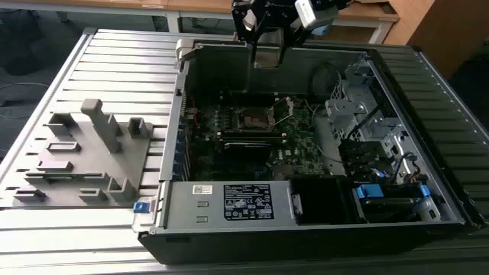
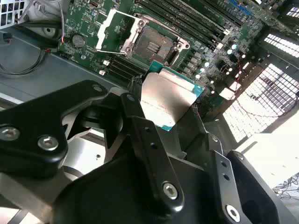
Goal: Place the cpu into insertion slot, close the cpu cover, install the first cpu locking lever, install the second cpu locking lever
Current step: 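Place the cpu into insertion slot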
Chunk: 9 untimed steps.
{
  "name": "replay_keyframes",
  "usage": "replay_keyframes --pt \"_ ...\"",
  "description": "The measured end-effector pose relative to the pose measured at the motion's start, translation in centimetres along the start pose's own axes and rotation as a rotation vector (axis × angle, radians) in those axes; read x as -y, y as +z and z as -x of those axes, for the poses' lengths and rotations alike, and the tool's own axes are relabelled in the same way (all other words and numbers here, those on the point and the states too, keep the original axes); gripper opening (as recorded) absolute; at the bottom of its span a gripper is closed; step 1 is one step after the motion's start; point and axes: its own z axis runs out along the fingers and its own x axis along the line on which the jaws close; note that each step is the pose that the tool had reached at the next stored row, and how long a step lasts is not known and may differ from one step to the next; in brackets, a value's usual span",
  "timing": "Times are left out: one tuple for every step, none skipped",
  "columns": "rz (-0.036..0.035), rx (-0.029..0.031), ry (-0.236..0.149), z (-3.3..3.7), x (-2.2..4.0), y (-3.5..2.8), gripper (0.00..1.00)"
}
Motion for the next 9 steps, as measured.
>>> replay_keyframes --pt "0.0 0.0 0.0 0.0 0.0 0.0 0.54" --pt "-0.0001 -0.0001 0.0 0.0 0.0 0.0 0.54" --pt "0.0 0.0 0.0 0.0 0.0 0.0 0.54" --pt "0.0 0.0 0.0 0.0 0.0 0.0 0.54" --pt "0.0 0.0 0.0 0.0 0.0 0.0 0.54" --pt "-0.0001 -0.0001 0.0 0.0 0.0 0.02 0.54" --pt "0.0001 0.0 0.0 0.0 0.0 0.07 0.54" --pt "-0.0001 0.0 0.0 0.0 0.01 0.13 0.54" --pt "-0.0003 0.0 0.0 0.0 0.02 0.19 0.54"
